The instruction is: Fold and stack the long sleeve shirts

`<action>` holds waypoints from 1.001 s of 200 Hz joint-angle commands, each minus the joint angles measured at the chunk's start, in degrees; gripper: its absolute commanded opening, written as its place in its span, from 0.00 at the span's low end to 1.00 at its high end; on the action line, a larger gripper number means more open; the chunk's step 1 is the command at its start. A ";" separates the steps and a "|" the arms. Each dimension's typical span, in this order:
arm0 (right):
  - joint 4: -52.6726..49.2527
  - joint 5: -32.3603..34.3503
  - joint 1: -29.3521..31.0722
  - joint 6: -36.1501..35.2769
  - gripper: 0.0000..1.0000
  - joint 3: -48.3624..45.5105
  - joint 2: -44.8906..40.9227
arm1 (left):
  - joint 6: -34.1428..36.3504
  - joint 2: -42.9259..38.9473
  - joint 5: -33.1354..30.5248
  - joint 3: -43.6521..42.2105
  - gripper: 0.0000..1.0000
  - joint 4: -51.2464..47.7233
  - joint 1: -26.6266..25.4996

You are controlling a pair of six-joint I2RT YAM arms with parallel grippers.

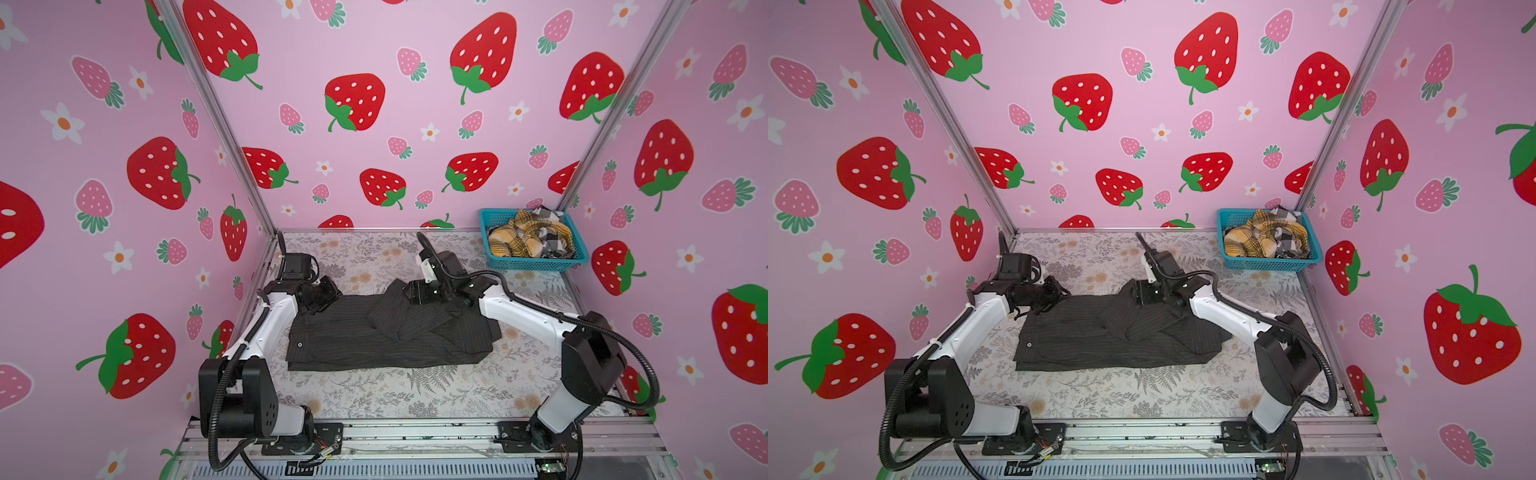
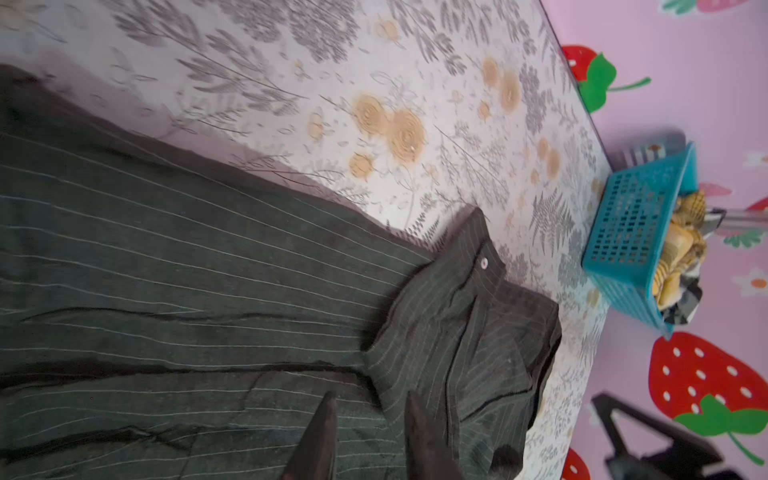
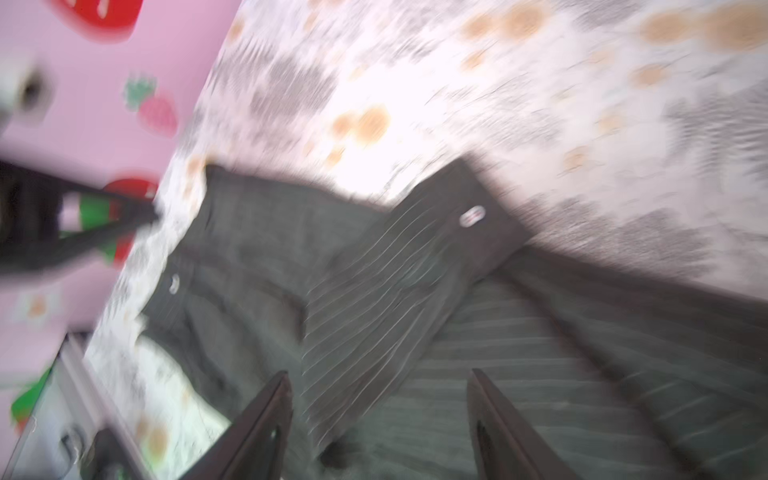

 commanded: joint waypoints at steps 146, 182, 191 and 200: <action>3.08 -9.05 -3.77 -2.43 0.01 14.58 18.63 | -4.24 1.51 -3.38 6.41 0.43 -0.29 -12.35; -2.12 -4.23 -4.73 0.37 0.38 15.80 20.99 | -4.92 1.50 -3.02 6.04 0.43 -0.02 -12.34; -1.97 -5.75 -5.02 0.70 0.47 15.97 22.11 | -4.50 1.77 -2.99 5.96 0.44 -0.31 -12.34; -1.62 -6.51 -4.93 0.70 0.49 16.31 23.10 | -4.13 2.02 -2.23 5.76 0.44 -0.29 -12.35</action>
